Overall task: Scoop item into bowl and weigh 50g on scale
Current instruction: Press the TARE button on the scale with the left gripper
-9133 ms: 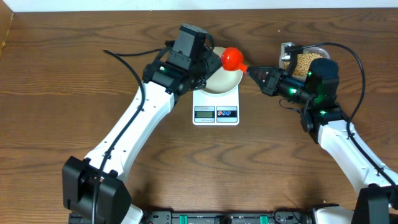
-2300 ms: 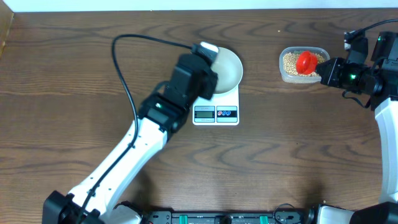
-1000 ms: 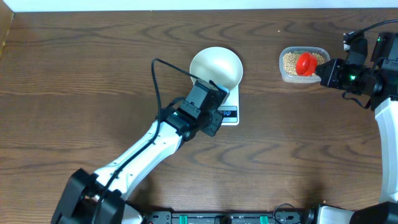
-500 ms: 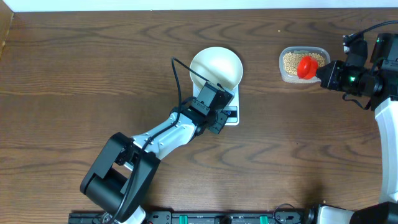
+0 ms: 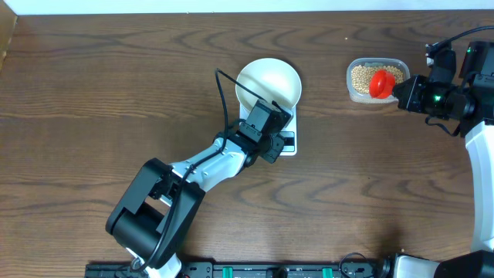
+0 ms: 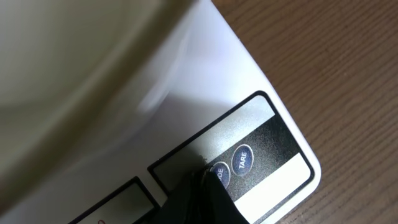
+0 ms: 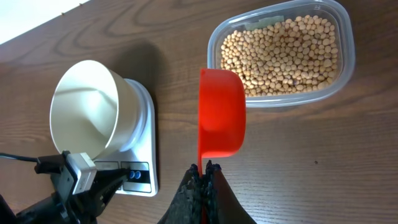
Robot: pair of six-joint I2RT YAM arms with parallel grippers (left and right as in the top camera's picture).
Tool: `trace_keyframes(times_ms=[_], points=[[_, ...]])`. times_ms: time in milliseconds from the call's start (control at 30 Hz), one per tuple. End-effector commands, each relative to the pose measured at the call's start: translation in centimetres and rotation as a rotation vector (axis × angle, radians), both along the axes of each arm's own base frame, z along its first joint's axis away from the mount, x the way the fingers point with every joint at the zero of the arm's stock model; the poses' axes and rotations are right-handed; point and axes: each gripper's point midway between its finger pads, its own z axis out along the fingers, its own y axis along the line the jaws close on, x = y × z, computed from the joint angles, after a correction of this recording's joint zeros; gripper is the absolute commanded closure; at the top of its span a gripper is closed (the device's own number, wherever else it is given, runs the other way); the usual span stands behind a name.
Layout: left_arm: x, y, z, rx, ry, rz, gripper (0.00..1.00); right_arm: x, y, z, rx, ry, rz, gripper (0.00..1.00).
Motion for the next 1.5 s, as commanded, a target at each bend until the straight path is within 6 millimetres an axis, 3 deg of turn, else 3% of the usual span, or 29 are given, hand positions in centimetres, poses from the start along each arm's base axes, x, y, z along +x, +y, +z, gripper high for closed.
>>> trace_keyframes(times_ms=[0, 300, 667, 1200, 1333, 1467], points=[[-0.7, 1.5, -3.2, 0.089, 0.049, 0.015, 0.93, 0.0, -0.3, 1.2, -0.015, -0.033, 0.002, 0.99], [-0.6, 1.6, -3.2, 0.094, 0.044, 0.020, 0.93, 0.0, -0.3, 1.2, -0.015, -0.033, 0.002, 0.99], [-0.7, 1.7, -4.6, 0.107, 0.062, 0.019, 0.93, 0.0, -0.3, 1.2, -0.016, -0.034, 0.002, 0.99], [-2.6, 3.5, -4.8, 0.185, 0.136, 0.027, 0.93, 0.0, -0.3, 1.1, -0.015, -0.032, 0.002, 0.99], [-1.5, 4.8, -4.8, 0.252, 0.079, 0.071, 0.93, 0.0, -0.3, 1.1, -0.015, -0.033, 0.002, 0.99], [-0.7, 4.3, -4.4, 0.231, 0.042, 0.079, 0.92, 0.0, -0.3, 1.1, -0.015, -0.033, 0.002, 0.99]])
